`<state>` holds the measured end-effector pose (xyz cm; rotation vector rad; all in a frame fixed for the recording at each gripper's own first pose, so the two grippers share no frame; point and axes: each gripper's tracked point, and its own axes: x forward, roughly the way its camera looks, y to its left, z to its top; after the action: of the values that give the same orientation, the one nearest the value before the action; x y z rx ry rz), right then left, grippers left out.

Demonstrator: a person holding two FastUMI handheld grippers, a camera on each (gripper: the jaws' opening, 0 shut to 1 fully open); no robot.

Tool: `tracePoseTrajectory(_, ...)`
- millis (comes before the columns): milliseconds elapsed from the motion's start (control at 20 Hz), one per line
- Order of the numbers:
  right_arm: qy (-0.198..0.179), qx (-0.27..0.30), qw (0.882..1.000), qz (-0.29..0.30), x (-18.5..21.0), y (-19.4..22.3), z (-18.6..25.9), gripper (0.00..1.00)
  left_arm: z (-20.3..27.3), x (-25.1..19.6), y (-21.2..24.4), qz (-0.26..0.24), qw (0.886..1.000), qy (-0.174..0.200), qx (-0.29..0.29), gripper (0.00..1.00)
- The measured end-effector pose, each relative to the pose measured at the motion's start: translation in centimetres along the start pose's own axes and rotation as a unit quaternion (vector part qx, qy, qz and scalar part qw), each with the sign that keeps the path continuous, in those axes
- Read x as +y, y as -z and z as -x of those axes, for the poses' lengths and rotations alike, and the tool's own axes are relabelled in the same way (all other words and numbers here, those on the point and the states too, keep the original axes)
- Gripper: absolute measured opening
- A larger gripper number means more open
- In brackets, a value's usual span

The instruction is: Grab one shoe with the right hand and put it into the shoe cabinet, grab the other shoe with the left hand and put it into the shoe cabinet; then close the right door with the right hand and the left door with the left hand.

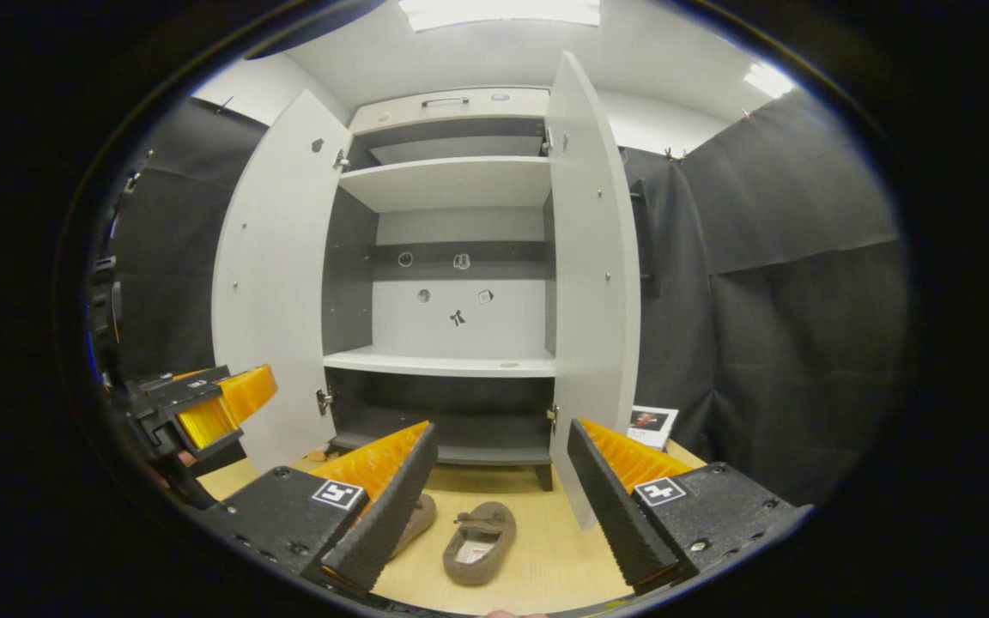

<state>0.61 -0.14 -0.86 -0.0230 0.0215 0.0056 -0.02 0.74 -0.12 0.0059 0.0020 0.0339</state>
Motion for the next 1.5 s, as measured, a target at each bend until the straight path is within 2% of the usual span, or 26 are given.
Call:
tracePoseTrajectory(400, -0.033, 0.027, 0.999, 0.011, 2.7, 2.2, -3.0, 1.00, -0.2, 0.6, -0.5, -0.005, 1.000, -0.005, -0.002, 0.95)
tracePoseTrajectory(550, -0.045, 0.063, 0.997, 0.017, 4.0, 5.4, -5.0, 0.99, 0.0, 0.7, -0.4, -0.003, 1.000, -0.004, 0.000, 0.95)
tracePoseTrajectory(600, -0.051, 0.083, 0.995, 0.019, 4.5, 7.1, -5.7, 0.96, 0.0, 0.8, -0.3, -0.005, 1.000, -0.005, 0.000, 0.95)
tracePoseTrajectory(850, -0.067, 0.195, 0.979, -0.003, 5.9, 16.4, -8.4, 1.00, 0.1, 1.8, -0.5, -0.008, 1.000, -0.012, -0.002, 0.95)
tracePoseTrajectory(950, -0.063, 0.236, 0.970, -0.016, 6.1, 20.1, -9.2, 0.95, 0.2, 2.2, -0.6, -0.008, 1.000, -0.015, -0.004, 0.95)
tracePoseTrajectory(1000, -0.058, 0.258, 0.964, -0.018, 5.9, 21.8, -9.6, 0.96, 0.3, 2.4, -0.5, -0.008, 1.000, -0.016, -0.002, 0.95)
tracePoseTrajectory(1100, -0.043, 0.281, 0.959, -0.016, 5.4, 24.2, -10.5, 0.92, 0.5, 2.8, -0.4, -0.011, 1.000, -0.019, 0.000, 0.95)
tracePoseTrajectory(1150, -0.039, 0.293, 0.955, -0.008, 5.2, 25.4, -10.8, 0.94, 0.7, 3.1, -0.5, -0.015, 1.000, -0.022, 0.001, 0.95)
tracePoseTrajectory(1250, -0.035, 0.314, 0.949, 0.004, 5.1, 27.4, -11.4, 0.87, 0.7, 3.5, -0.2, -0.021, 0.999, -0.025, 0.003, 0.95)
tracePoseTrajectory(1400, -0.034, 0.343, 0.939, 0.018, 5.2, 29.6, -12.0, 0.82, 0.9, 3.9, -0.1, -0.021, 0.999, -0.029, 0.002, 0.95)
tracePoseTrajectory(1500, -0.029, 0.359, 0.932, 0.036, 5.1, 31.1, -12.5, 0.73, 0.7, 4.0, 0.2, -0.015, 0.999, -0.028, 0.006, 0.95)
